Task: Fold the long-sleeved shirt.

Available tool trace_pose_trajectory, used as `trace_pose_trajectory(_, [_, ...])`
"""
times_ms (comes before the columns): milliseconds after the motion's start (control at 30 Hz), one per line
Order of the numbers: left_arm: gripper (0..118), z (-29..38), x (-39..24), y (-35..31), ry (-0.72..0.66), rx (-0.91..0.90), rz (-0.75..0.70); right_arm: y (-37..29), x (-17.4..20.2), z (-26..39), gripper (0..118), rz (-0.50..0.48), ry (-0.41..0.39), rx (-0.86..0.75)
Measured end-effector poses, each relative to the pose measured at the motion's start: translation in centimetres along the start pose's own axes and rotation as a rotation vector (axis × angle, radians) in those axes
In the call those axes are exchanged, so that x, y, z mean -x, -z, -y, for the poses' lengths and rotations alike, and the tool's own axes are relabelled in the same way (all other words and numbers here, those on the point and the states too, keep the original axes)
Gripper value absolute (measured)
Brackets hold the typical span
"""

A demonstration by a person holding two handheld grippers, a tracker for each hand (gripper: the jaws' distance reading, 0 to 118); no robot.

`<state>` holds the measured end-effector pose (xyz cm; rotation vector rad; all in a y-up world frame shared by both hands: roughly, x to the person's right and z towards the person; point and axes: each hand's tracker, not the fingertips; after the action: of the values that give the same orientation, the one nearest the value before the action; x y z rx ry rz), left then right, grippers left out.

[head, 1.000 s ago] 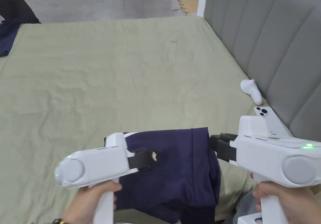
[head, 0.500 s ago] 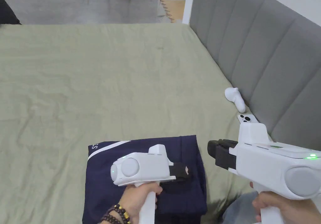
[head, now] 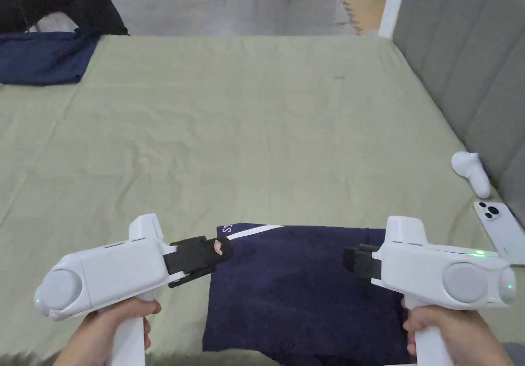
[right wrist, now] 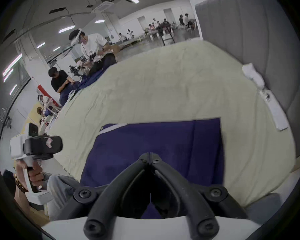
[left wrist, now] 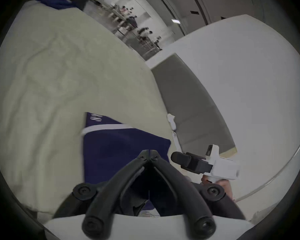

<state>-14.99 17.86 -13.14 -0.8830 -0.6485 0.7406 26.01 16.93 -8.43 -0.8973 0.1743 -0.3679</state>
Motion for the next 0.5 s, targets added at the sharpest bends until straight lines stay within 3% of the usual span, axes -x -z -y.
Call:
trace_pose_trajectory(67, [5, 0.1, 1.3, -0.4, -0.018, -0.021, -0.04, 1.8, -1.2, 0.7, 0, -0.048, 0.077, 0.019])
trace_pose_trajectory(100, [15, 0.2, 2.1, -0.5, -0.032, -0.022, -0.04, 2.6, -1.8, 1.1, 0, -0.04, 0.109, 0.052])
trace_pose_trajectory(133, [34, 0.3, 2.8, -0.4, -0.059, -0.026, -0.035, 3.1, -2.4, 1.5, 0, -0.013, 0.12, 0.084])
trace_pose_trajectory(200, [97, 0.4, 4.3, 0.3, -0.116, -0.023, -0.061, 4.0, -3.5, 2.3, 0, 0.049, 0.118, 0.119])
trace_pose_trajectory(233, [109, 0.5, 4.9, 1.0, -0.137, -0.008, -0.08, 4.4, -4.2, 2.8, 0, 0.055, 0.136, 0.132])
trace_pose_trajectory(333, [110, 0.9, 7.3, 3.1, -0.156, 0.003, -0.122, 4.3, -5.6, 3.8, 0, -0.042, 0.294, 0.085])
trace_pose_trajectory(467, [110, 1.6, 9.1, 6.4, -0.274, 0.076, -0.017, 4.3, -5.5, 3.7, 0, -0.032, 0.272, 0.09])
trace_pose_trajectory(500, [111, 1.5, 8.6, 6.7, -0.242, 0.025, 0.046, 4.3, -5.4, 3.7, 0, -0.027, 0.268, 0.091])
